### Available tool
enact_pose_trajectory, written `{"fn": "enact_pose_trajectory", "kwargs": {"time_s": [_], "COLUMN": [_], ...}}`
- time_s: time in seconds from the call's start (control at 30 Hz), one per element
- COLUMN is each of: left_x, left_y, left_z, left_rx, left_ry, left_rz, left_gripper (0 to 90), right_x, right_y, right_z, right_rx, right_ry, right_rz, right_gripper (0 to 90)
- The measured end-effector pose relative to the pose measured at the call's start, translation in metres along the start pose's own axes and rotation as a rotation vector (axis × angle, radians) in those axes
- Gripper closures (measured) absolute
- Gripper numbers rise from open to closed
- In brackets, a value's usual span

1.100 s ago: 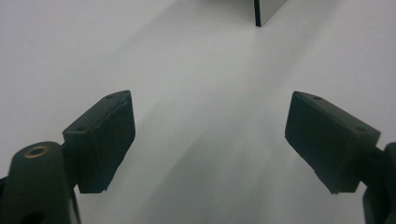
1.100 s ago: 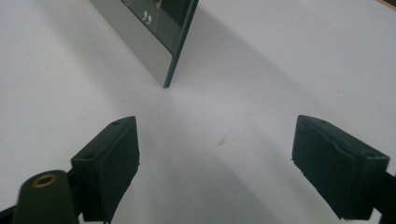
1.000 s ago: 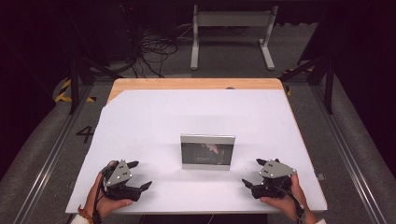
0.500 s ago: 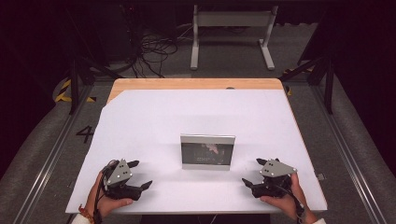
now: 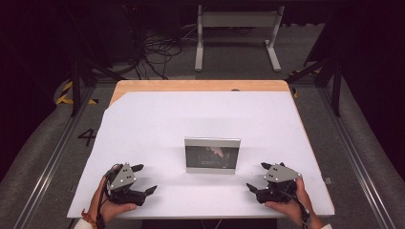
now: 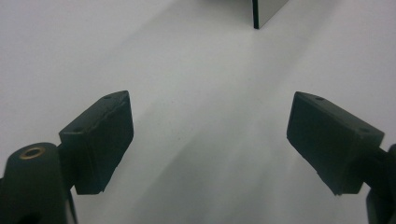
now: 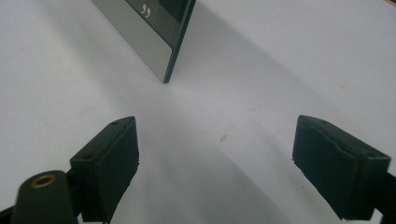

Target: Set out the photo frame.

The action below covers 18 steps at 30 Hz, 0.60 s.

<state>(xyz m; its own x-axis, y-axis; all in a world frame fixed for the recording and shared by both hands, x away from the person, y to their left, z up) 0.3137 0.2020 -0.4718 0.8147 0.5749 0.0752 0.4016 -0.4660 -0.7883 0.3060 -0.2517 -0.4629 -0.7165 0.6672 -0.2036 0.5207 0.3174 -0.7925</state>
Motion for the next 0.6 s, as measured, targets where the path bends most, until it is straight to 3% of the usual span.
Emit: {"fn": "enact_pose_trajectory", "kwargs": {"time_s": [0.6], "left_x": [0.0009], "left_y": [0.0014], "left_z": [0.0002], "left_rx": [0.013], "left_ry": [-0.008], "left_rz": [-0.003], "left_gripper": [14.9], "right_x": [-0.0008], "right_y": [-0.0013], "right_z": [0.0007], "right_rx": [-0.005], "right_ry": [0.01], "right_rz": [0.011], "right_gripper": [15.4]}}
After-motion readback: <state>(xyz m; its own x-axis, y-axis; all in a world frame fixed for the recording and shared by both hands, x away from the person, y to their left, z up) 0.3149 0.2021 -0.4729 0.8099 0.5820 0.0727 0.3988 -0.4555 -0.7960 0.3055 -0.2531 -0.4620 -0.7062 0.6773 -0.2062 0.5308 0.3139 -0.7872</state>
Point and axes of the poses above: each handheld gripper's, and its own axes: y roughly forward along the jaws, z roughly out of its underside, x roughly to its left, the point moved 2 cm from there along y, roughly forward along the jaws, and after that the axes turned 15 degrees about x, right-handed, at the moved point
